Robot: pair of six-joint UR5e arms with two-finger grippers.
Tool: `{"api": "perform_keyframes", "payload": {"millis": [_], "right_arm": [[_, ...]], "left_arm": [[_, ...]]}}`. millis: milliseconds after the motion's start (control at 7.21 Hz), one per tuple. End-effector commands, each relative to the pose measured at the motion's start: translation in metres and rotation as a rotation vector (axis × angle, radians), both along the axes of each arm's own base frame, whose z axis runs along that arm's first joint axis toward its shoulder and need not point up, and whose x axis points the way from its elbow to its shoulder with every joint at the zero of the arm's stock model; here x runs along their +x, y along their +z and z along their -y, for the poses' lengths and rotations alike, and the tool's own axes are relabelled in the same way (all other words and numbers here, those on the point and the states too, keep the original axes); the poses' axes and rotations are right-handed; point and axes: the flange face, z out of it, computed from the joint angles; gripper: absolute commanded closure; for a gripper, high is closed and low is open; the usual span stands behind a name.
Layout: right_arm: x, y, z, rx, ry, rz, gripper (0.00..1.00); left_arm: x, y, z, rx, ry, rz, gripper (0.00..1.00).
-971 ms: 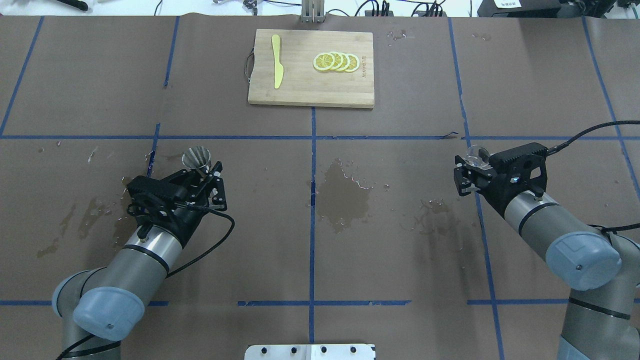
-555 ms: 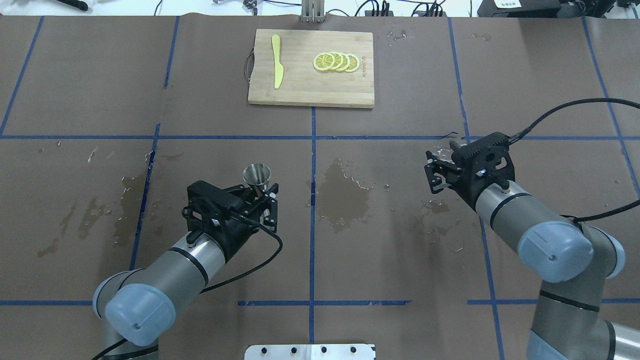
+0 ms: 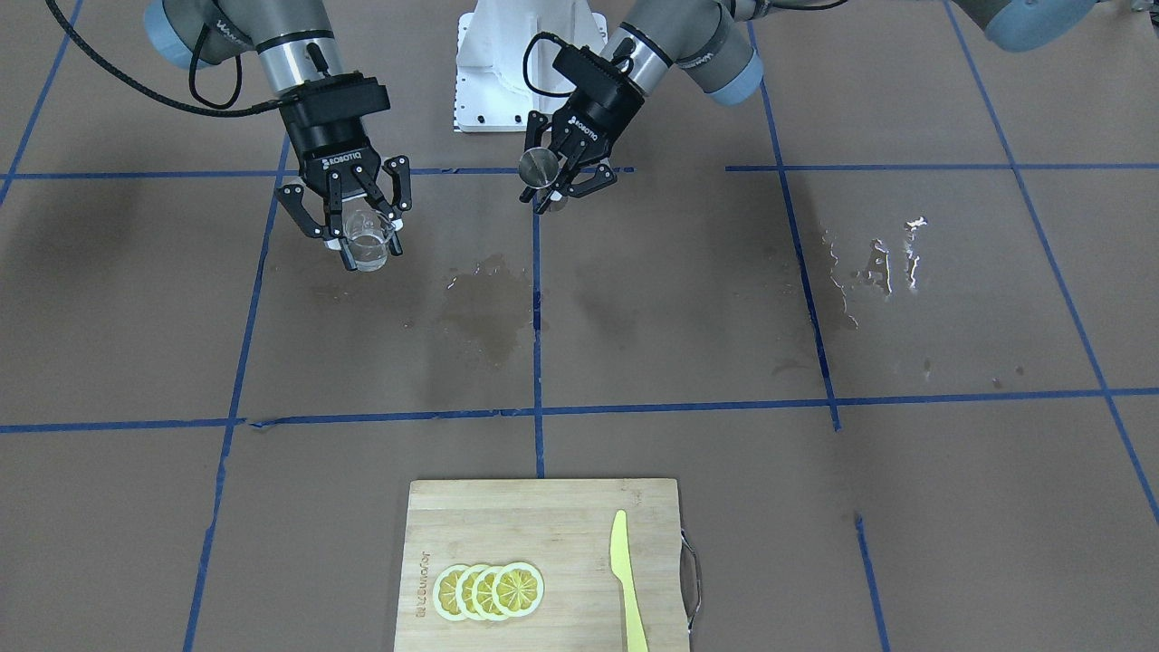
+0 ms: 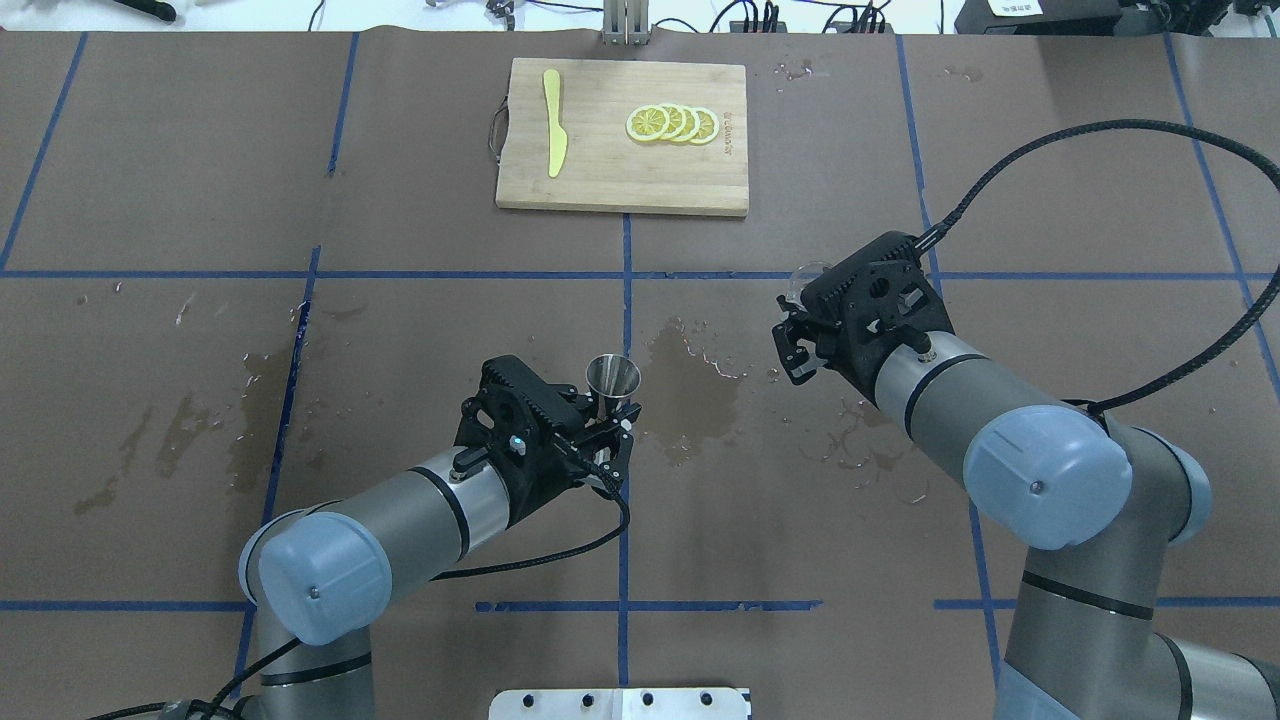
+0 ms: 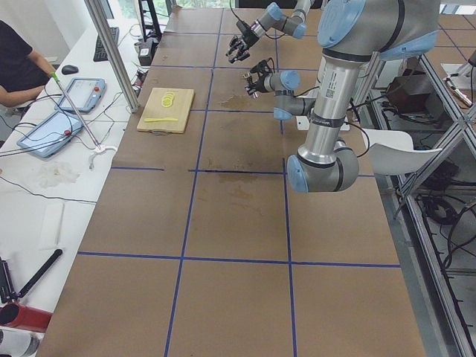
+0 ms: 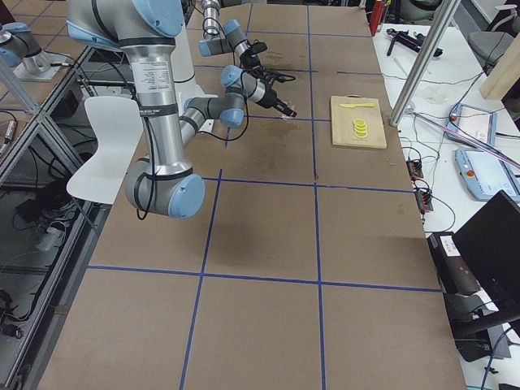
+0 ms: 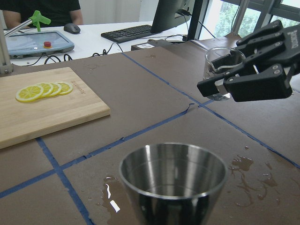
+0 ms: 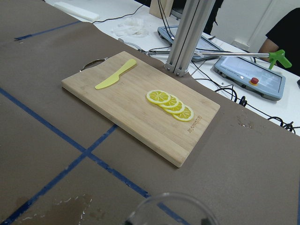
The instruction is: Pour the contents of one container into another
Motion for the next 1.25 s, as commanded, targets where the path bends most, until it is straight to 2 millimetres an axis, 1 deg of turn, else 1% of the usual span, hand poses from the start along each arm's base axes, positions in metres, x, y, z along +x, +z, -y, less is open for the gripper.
{"api": "perform_keyframes", "payload": {"millis": [0, 139, 277, 416, 555, 693, 832, 971, 1109], "right_arm": [[0.003, -0.017, -0.002, 0.056, -0.035, -0.057, 1.0], [0.002, -0.02, -0.002, 0.086, -0.051, -0.087, 1.0], [-0.001, -0.026, -0.001, 0.095, -0.057, -0.11, 1.0], [-0.007, -0.035, 0.002, 0.083, -0.056, -0.148, 1.0], [-0.013, -0.05, 0.003, 0.085, -0.065, -0.182, 1.0], [-0.019, -0.051, -0.002, 0.086, -0.082, -0.198, 1.0], [-0.028, -0.054, -0.01, 0.09, -0.102, -0.193, 1.0], [-0.036, -0.058, -0.015, 0.104, -0.121, -0.207, 1.0], [-0.038, -0.062, -0.015, 0.112, -0.126, -0.235, 1.0]], "left_arm": [[0.017, 0.017, 0.014, 0.015, 0.025, 0.064, 1.0], [0.026, 0.017, 0.023, 0.012, 0.02, 0.073, 1.0], [0.028, 0.02, 0.029, 0.016, 0.027, 0.088, 1.0], [0.024, 0.017, 0.036, 0.033, 0.032, 0.091, 1.0], [0.022, 0.014, 0.04, 0.035, 0.02, 0.088, 1.0], [0.02, 0.009, 0.046, 0.037, 0.01, 0.083, 1.0], [0.022, 0.001, 0.046, 0.04, 0.01, 0.074, 1.0], [0.027, -0.005, 0.047, 0.041, 0.01, 0.071, 1.0], [0.037, -0.012, 0.051, 0.04, 0.01, 0.072, 1.0]]}}
